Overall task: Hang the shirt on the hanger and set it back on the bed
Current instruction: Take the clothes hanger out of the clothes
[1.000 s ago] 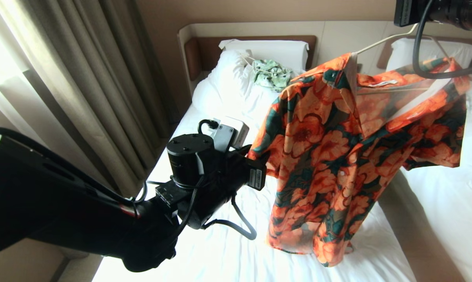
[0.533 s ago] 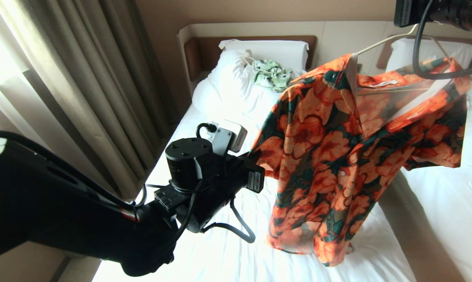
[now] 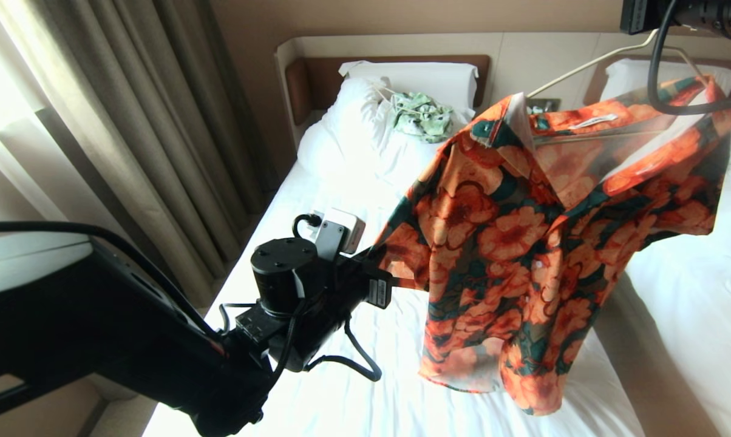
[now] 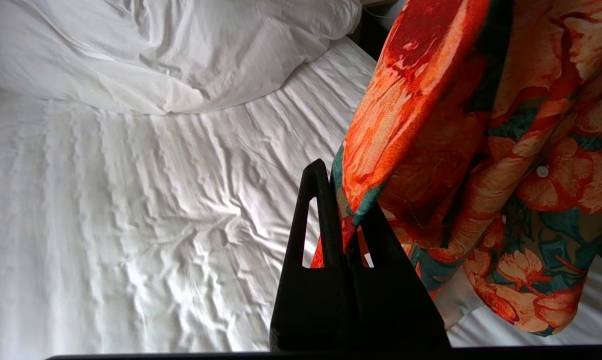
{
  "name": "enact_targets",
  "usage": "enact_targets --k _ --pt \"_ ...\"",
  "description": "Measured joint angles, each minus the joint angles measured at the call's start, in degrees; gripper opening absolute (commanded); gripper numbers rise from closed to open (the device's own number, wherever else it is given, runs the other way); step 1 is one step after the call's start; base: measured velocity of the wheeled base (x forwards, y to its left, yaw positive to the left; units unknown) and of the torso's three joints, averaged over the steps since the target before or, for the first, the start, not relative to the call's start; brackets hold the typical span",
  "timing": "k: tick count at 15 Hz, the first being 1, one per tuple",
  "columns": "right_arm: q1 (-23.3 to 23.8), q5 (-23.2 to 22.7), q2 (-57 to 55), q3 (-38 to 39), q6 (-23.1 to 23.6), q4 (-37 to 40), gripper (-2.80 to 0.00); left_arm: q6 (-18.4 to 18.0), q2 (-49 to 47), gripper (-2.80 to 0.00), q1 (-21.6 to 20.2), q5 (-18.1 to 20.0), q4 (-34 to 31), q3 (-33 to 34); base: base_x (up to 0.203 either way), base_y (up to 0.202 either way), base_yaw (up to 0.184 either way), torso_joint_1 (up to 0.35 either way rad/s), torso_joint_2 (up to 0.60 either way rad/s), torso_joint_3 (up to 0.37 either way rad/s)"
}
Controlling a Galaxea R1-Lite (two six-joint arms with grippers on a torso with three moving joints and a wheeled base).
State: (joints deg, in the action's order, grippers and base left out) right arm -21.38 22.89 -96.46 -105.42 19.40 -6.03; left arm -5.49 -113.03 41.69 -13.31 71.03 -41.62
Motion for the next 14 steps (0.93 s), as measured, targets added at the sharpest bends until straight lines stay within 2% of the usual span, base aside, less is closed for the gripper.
enact_targets --k 4,6,7,11,14 --pt "-0.02 0.01 0.00 -0.04 0.23 0.00 -2.80 -0.45 1.68 -2.80 0.87 -3.69 -1.95 -0.98 0.000 0.000 0.000 0.000 0.00 0.000" --pt "-0.22 0.01 0.02 0.30 0.23 0.00 -2.80 -0.73 2.30 -2.80 0.98 -4.00 -1.98 -1.57 0.000 0.000 0.000 0.000 0.00 0.000" --pt "-0.26 0.01 0.00 0.35 0.23 0.02 -2.80 -0.91 2.53 0.00 1.02 -4.02 -1.88 -1.66 0.000 0.000 0.000 0.000 0.00 0.000" --pt "-0.30 0.01 -0.01 0.40 0.25 -0.05 -2.80 -1.27 4.10 0.00 1.11 -3.80 -1.69 -0.74 0.000 0.000 0.000 0.000 0.00 0.000" --pt "-0.30 0.00 -0.01 0.15 0.30 -0.19 -2.80 -0.95 6.42 0.00 0.30 -2.14 2.36 3.73 0.000 0.000 0.000 0.000 0.00 0.000"
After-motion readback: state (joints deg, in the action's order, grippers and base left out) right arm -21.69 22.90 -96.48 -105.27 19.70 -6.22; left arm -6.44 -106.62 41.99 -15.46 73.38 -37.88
